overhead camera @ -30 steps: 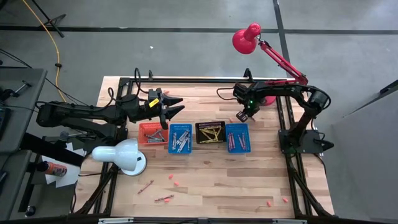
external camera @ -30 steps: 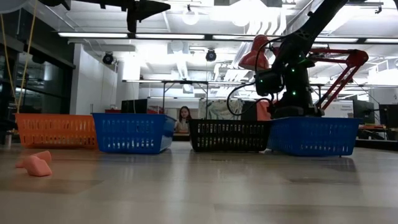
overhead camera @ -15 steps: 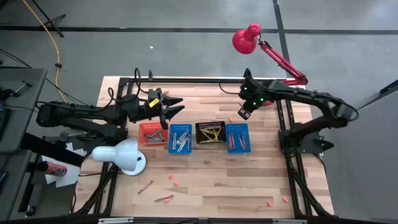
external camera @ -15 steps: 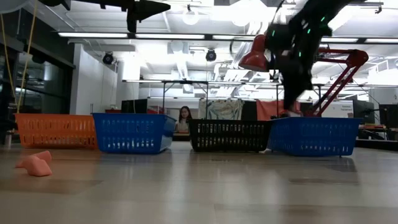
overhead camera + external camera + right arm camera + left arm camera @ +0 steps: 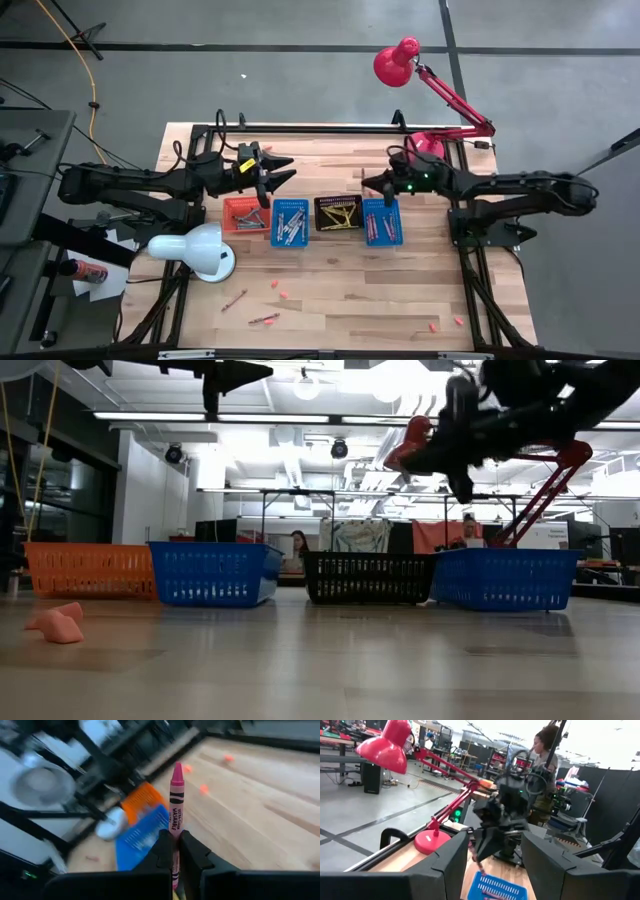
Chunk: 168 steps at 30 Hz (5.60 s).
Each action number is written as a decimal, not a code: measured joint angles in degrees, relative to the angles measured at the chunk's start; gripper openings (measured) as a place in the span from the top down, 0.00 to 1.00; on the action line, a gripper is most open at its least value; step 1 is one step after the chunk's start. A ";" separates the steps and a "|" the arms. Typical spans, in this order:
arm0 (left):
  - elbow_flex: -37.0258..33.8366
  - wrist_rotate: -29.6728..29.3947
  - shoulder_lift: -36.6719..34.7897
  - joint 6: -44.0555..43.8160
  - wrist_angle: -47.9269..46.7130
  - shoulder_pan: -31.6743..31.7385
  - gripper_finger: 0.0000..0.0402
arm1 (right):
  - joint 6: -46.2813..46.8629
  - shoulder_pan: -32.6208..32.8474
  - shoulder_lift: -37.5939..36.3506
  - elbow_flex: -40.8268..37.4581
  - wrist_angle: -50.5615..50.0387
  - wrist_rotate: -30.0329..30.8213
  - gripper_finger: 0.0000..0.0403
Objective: Sort crayons
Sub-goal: Put the top right pink crayon into the right blue bin, then put the bottom pink crayon into the right blue bin
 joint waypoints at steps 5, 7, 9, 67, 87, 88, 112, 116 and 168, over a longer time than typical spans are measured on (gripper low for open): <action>0.03 3.40 0.00 -0.04 -0.18 0.28 0.57 | -1.76 5.29 0.76 4.14 4.05 4.41 1.00; 0.03 5.81 0.00 -0.33 -0.18 0.69 0.57 | -4.55 6.55 0.66 7.71 2.90 5.63 1.00; 0.03 8.86 0.02 -1.73 -0.21 1.27 0.57 | -7.32 7.29 0.68 11.24 0.35 5.94 1.00; 0.00 11.69 0.09 -5.11 -0.34 0.57 0.57 | 42.28 23.90 0.07 -0.09 -25.12 14.03 1.00; -0.02 11.72 0.09 -5.11 -2.24 0.57 0.57 | 51.91 21.93 -2.05 -0.07 -31.74 22.91 0.95; -0.02 11.72 0.09 -5.11 -2.34 0.57 0.57 | 52.09 21.82 -2.05 -0.07 -31.90 22.93 0.93; -0.02 11.74 0.09 -6.08 -0.72 0.59 0.57 | 12.92 21.35 -6.05 0.45 15.39 20.29 0.57; -0.02 11.74 0.09 -6.08 0.37 0.59 0.57 | 2.90 21.35 -5.06 5.75 12.44 20.13 0.57; 34.67 15.46 14.05 -7.03 -46.19 -1.57 0.57 | -9.87 13.41 4.58 26.21 -13.67 13.91 0.57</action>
